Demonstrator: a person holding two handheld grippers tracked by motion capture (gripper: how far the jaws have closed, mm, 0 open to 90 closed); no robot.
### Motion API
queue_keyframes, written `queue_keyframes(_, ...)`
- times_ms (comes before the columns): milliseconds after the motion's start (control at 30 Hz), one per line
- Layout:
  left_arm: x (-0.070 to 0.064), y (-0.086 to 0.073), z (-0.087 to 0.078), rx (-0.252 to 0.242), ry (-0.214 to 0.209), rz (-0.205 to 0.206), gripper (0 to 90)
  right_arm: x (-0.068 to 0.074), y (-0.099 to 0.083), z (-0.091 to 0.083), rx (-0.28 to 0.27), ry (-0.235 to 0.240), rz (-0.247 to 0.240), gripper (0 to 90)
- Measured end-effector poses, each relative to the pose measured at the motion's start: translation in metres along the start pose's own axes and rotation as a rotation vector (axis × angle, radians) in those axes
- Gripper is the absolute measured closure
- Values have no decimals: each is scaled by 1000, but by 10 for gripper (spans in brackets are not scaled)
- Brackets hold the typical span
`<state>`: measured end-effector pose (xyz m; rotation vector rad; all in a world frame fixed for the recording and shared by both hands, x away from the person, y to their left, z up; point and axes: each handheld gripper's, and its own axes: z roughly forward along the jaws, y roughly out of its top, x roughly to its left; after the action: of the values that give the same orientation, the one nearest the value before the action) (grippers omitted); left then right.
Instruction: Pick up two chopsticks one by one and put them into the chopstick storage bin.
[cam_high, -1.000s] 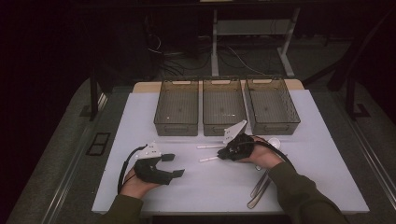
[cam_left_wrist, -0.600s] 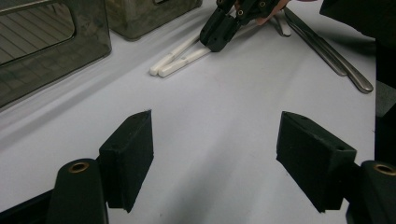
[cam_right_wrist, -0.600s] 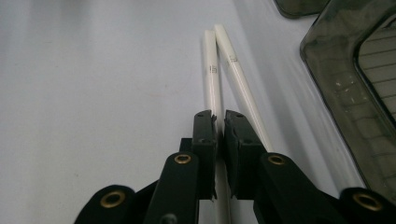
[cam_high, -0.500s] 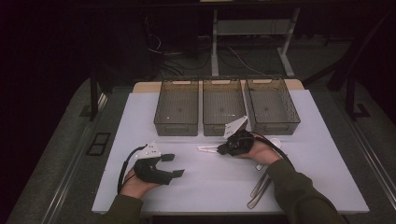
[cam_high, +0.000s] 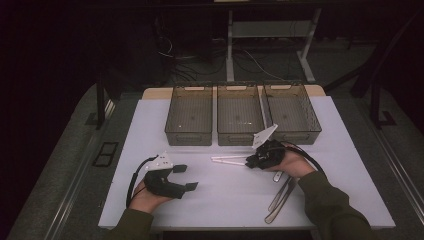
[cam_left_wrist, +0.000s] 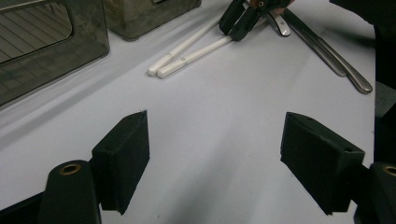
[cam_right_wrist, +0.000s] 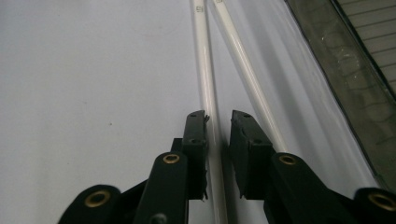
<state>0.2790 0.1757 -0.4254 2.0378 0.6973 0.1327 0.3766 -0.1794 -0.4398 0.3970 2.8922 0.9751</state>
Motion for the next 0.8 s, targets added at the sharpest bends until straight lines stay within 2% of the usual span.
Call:
queue_keyframes(100,0,0,0,-3,1,-1,218,2,1,1,3,-6,-11,793)
queue_keyframes(300,-1,0,1,-5,17,-9,161,6,2,2,18,-34,-67,817)
queue_keyframes(400,-1,0,2,-6,16,-8,140,7,2,2,18,-24,-54,839)
queue_keyframes(533,-3,0,3,-6,14,-7,120,7,3,2,18,-25,-83,845)
queue_keyframes(600,-3,0,3,-7,13,-10,113,7,2,1,16,-20,-74,846)
queue_keyframes(800,-4,0,3,-13,10,-12,102,3,5,-2,-40,10,-75,846)
